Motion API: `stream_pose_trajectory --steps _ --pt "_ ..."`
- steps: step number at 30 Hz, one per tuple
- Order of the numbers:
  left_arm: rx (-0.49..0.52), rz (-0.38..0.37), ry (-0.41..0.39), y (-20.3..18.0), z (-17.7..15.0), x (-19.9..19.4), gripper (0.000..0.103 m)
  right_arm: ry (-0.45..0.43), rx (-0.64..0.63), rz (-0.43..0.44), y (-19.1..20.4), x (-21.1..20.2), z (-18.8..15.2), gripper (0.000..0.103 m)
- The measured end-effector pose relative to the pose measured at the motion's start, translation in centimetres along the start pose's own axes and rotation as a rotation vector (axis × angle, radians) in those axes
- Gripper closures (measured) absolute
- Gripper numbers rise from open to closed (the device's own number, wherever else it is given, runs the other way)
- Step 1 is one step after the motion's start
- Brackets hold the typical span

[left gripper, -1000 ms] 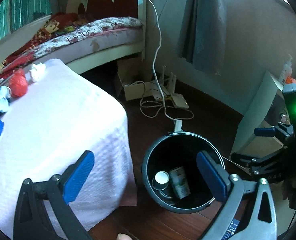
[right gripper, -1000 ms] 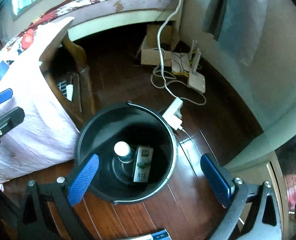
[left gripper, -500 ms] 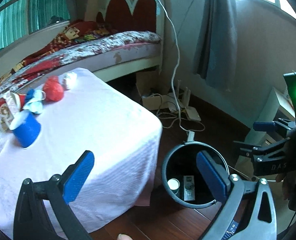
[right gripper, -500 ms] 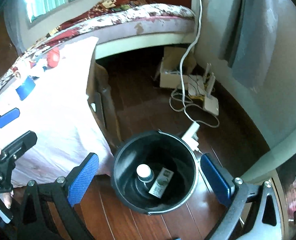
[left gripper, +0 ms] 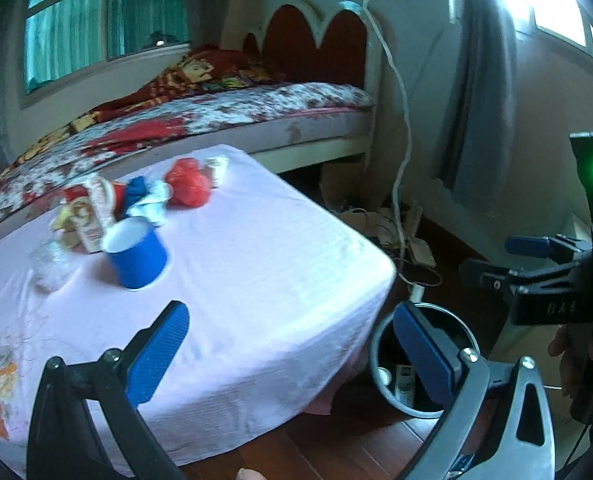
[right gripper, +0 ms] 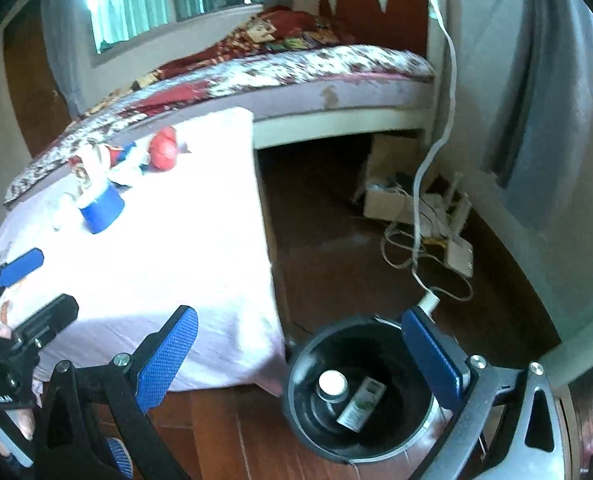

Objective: Collect trash
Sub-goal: 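Move both tools back over the table toward the remaining trash, then grasp the clear plastic bag with left gripper while right gripper grasps the blue cup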

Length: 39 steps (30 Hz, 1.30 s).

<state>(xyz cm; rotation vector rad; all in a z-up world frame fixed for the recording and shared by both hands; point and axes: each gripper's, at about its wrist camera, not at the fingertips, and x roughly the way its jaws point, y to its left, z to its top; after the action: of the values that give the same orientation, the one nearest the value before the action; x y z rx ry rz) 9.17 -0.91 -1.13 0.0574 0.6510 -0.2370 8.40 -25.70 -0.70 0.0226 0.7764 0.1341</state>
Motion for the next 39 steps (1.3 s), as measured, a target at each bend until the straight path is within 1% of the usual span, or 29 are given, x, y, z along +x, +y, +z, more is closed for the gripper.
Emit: stream_pose_trajectory --steps 3,7,10,13,16,17,18,20,22,24,25,27,29,33,36,39 --pt "-0.017 0.043 -0.004 1.9 -0.1 -0.5 0.000 -0.018 -0.025 0.047 2.4 0.3 1.1 0.000" --pt "-0.054 0.119 -0.026 5.5 -0.4 -1.4 0.000 -0.008 -0.073 0.092 5.5 1.3 1.9 0.000" --pt "-0.097 0.144 -0.024 8.5 -0.8 -1.7 0.001 -0.019 -0.096 0.125 8.1 2.2 2.9 0.000" --pt "-0.135 0.185 -0.019 11.3 -1.4 -1.9 0.001 -0.071 -0.121 0.160 11.2 3.0 3.9 0.000" --pt "-0.157 0.251 -0.025 13.9 -1.9 -2.1 0.001 -0.086 -0.135 0.199 14.0 4.2 4.6 0.000" --pt "-0.171 0.272 -0.025 15.0 -2.1 -2.1 0.001 -0.083 -0.144 0.216 14.9 4.5 4.7 0.000" --pt "-0.182 0.280 -0.027 15.6 -2.2 -2.1 0.001 -0.055 -0.166 0.228 16.1 5.1 4.9 0.000" --pt "-0.218 0.313 -0.035 17.6 -2.5 -1.9 0.002 -0.031 -0.202 0.220 18.1 5.9 5.2 0.000" --pt "-0.252 0.323 -0.037 19.3 -2.7 -1.7 0.004 -0.055 -0.235 0.223 19.9 6.3 5.5 0.000" --pt "-0.260 0.338 -0.033 20.5 -2.8 -1.3 0.008 -0.071 -0.255 0.214 21.5 6.9 5.8 0.000" --pt "-0.264 0.348 -0.026 21.4 -2.8 -0.9 0.010 -0.070 -0.262 0.217 22.2 7.4 6.0 0.000" --pt "-0.267 0.351 -0.006 23.0 -2.7 -0.1 0.017 -0.063 -0.265 0.225 23.4 8.6 6.3 0.000" --pt "-0.259 0.366 0.020 24.3 -2.4 1.0 0.019 -0.055 -0.273 0.232 24.5 10.0 6.5 0.001" --pt "-0.275 0.365 0.032 26.1 -2.4 2.3 0.019 -0.025 -0.300 0.220 26.8 13.5 7.3 0.001" --pt "-0.286 0.350 0.038 27.3 -1.9 4.1 0.019 -0.003 -0.306 0.216 27.7 16.0 7.8 0.002" --pt "-0.270 0.339 0.041 27.4 -1.1 5.5 0.019 0.020 -0.309 0.209 28.2 17.9 8.2 0.004"
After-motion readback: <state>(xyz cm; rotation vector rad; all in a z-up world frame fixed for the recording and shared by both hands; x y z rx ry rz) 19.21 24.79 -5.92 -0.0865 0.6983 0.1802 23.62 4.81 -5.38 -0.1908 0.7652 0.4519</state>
